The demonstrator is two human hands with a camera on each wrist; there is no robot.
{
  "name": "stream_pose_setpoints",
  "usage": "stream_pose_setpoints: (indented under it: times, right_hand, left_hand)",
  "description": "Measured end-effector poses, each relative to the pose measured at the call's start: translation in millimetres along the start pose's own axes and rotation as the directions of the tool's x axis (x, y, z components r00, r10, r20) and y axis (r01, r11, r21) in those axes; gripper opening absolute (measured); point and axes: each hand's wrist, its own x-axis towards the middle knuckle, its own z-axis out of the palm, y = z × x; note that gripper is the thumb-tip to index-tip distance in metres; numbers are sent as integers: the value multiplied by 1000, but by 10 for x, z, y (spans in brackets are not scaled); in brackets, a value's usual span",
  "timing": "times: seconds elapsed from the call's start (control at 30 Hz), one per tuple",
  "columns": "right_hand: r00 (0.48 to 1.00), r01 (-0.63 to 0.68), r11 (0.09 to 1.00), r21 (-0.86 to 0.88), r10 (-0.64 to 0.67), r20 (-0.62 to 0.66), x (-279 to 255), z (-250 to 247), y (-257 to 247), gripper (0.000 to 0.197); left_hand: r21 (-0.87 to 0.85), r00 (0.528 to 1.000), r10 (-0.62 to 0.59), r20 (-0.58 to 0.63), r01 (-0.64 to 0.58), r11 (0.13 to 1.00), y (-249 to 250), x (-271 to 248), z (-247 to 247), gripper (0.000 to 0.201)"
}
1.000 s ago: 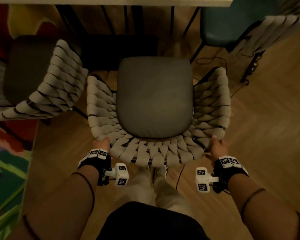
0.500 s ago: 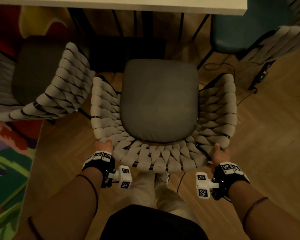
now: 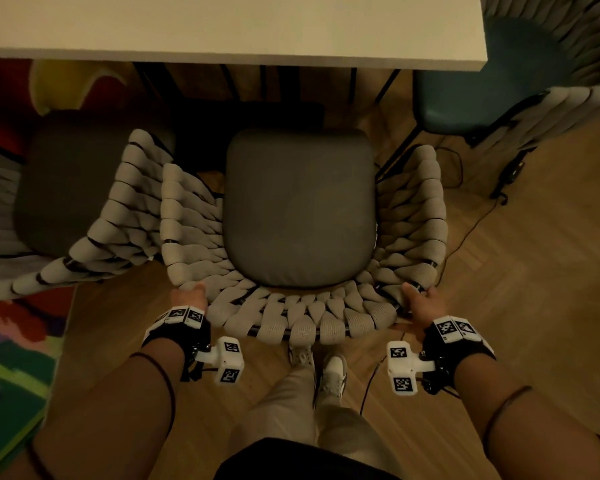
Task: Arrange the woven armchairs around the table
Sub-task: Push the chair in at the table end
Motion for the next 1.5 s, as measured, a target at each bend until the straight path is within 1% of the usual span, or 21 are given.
stream_pose_setpoints:
  times: [0.17, 0.23, 0.3, 0.37, 0.43, 0.53, 0.63, 0.67, 0.73, 0.83, 0.9, 1.03, 1.07, 1.2, 1.27, 1.33, 1.4, 1.5]
  right_hand:
    - [1000, 7, 1000, 21, -7, 2, -7, 194, -145, 47]
    - [1000, 17, 1000, 26, -17, -7, 9, 254, -177, 45]
    - [999, 27, 1000, 4, -27, -26, 15, 309, -206, 45]
    - [999, 18, 1000, 3, -18, -40, -7, 375, -253, 40]
    - [999, 0, 1000, -5, -1, -47, -11, 437, -295, 36]
    - [997, 4, 1000, -29, -6, -73, -8, 488, -323, 44]
    - [997, 26, 1000, -11, -26, -72, -12, 498, -315, 37]
    - [997, 31, 999, -10, -32, -74, -12, 496, -306, 36]
    - [995, 40, 999, -14, -41, -91, -12, 492, -299, 43]
    - [992, 53, 998, -24, -55, -112, 5, 480, -297, 51]
    - [992, 56, 998, -26, -59, -112, 12, 457, -307, 51]
    - [994, 38, 999, -10, -39, -105, 39, 410, -319, 52]
    - [993, 42, 999, -9, -42, -110, 48, 396, -320, 51]
    - [991, 53, 999, -3, -53, -124, 80, 364, -309, 48]
    - [989, 54, 998, -12, -55, -134, 91, 354, -305, 50]
    - [989, 53, 998, -22, -56, -138, 104, 351, -295, 52]
    - [988, 54, 998, -31, -57, -141, 107, 353, -293, 50]
    - [988, 48, 998, -28, -51, -143, 106, 359, -282, 47]
  left_hand:
    - [-48, 1000, -4, 13, 5, 999, 234, 127, -58, 65]
    - [-38, 1000, 4, 10, -3, 999, 321, 175, -77, 64]
    - [-68, 1000, 23, 21, -22, 997, 395, 206, -91, 65]
    - [-77, 998, 39, 40, -35, 996, 442, 326, -85, 73]
    - [-100, 998, 26, 54, -20, 995, 442, 468, -69, 82]
    - [-76, 999, 10, 48, -6, 997, 399, 678, -35, 77]
    - [-89, 999, 13, 51, -8, 996, 331, 800, -3, 77]
    - [-89, 998, 21, 57, -15, 996, 327, 783, -4, 74]
    - [-88, 998, 23, 56, -18, 996, 358, 659, -24, 71]
    - [-66, 999, 22, 49, -19, 998, 303, 796, 4, 78]
    - [-48, 998, 21, 56, -18, 999, 334, 714, -6, 77]
    - [-64, 998, 38, 55, -35, 997, 386, 466, -22, 63]
    - [-67, 997, 37, 60, -33, 997, 384, 455, -11, 63]
    - [-51, 998, 16, 62, -13, 999, 240, 864, 105, 74]
    - [-53, 998, 20, 66, -16, 998, 232, 884, 117, 76]
    - [-64, 995, 40, 86, -35, 997, 319, 645, 67, 72]
    - [-79, 995, 42, 93, -35, 996, 375, 500, 41, 69]
    - [-62, 997, 41, 68, -37, 997, 322, 685, 71, 72]
